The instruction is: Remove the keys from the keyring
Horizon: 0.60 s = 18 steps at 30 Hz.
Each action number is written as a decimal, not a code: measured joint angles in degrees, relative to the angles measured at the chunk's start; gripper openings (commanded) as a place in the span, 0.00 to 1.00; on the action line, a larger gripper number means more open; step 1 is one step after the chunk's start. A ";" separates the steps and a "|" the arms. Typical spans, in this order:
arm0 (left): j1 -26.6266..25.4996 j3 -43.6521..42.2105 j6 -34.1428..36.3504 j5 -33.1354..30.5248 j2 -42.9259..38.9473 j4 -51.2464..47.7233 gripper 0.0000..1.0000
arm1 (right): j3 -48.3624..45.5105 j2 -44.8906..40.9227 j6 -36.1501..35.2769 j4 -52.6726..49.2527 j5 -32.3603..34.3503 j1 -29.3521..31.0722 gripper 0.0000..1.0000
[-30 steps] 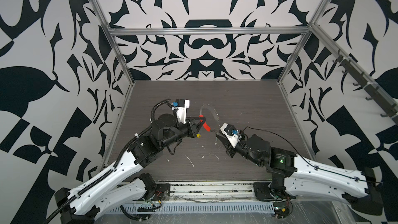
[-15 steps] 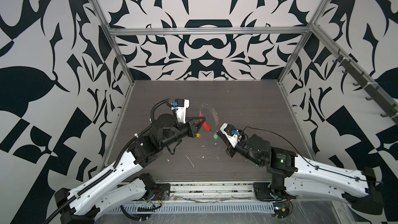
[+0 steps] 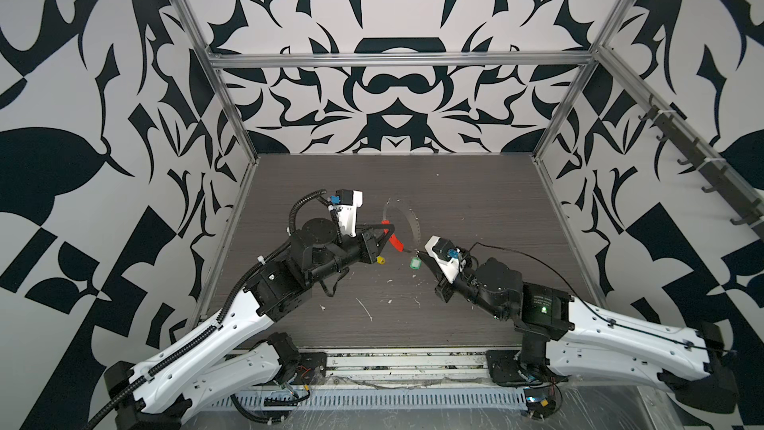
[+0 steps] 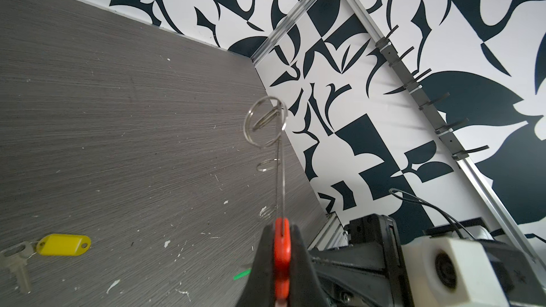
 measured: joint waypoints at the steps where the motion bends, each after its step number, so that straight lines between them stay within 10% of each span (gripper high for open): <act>1: -0.02 0.00 -0.17 0.28 -0.09 0.11 0.33 | 0.00 -0.28 0.00 -0.07 -0.35 -0.07 0.00; 18: -0.02 -0.11 0.42 0.87 -2.51 -2.54 0.59 | 4.96 -0.24 4.28 -6.62 -8.24 -6.95 0.00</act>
